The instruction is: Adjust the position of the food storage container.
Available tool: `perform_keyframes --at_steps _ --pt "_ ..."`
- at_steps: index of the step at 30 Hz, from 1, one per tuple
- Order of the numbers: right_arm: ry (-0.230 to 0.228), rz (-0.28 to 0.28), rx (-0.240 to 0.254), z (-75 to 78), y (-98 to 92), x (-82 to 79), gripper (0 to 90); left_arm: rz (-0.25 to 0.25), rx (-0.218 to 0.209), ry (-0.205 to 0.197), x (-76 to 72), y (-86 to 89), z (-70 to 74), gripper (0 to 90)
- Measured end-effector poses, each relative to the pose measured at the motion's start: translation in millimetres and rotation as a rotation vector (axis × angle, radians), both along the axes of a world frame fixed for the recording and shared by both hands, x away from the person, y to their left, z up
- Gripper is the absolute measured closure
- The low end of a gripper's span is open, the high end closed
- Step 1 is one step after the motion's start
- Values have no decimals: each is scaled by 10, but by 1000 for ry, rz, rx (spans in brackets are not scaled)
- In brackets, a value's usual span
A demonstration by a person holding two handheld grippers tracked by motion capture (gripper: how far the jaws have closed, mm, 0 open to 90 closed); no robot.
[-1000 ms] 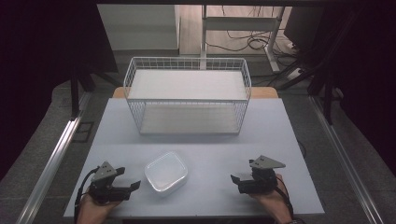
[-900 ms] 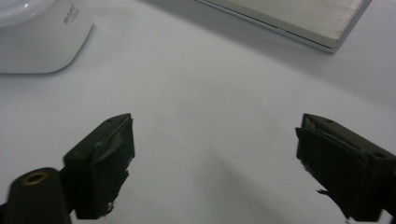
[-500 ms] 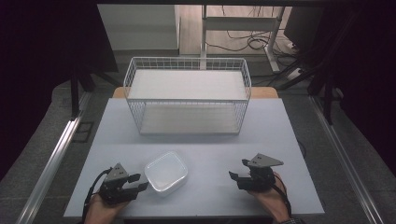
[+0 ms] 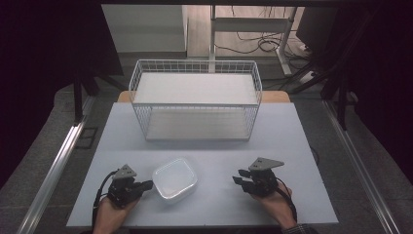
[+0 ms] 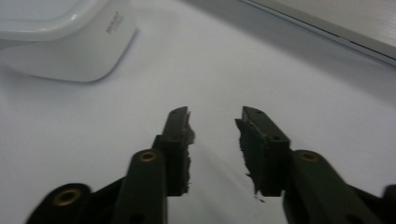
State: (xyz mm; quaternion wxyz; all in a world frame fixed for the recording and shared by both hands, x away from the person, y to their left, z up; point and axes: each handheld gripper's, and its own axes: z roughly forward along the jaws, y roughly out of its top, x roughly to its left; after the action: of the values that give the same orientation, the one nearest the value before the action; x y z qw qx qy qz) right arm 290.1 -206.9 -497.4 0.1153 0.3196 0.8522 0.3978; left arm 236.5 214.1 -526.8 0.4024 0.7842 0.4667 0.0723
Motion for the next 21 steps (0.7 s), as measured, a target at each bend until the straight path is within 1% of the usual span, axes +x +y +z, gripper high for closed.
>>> perform_keyframes --at_steps 2,4,6,7,11,14,18,21 --pt "12 25 -23 -11 64 2 732 0 -9 5 42 -9 -7 899" --pt "13 46 -53 -28 122 7 790 0 -19 11 87 -18 -10 899" --pt "17 55 -58 -28 168 15 834 -2 -31 16 135 -34 -15 899" --pt "20 62 -51 -21 190 20 849 -1 -37 19 158 -47 -17 899" --pt "18 85 -36 6 302 46 881 -11 -39 21 228 -113 -20 899" --pt "31 91 -32 -7 409 79 886 -21 -41 23 280 -170 -21 899" --pt "49 103 -31 -42 541 112 886 -47 -34 22 350 -265 -13 899" --pt "54 106 -31 -56 594 112 886 -65 -35 17 395 -337 2 899"
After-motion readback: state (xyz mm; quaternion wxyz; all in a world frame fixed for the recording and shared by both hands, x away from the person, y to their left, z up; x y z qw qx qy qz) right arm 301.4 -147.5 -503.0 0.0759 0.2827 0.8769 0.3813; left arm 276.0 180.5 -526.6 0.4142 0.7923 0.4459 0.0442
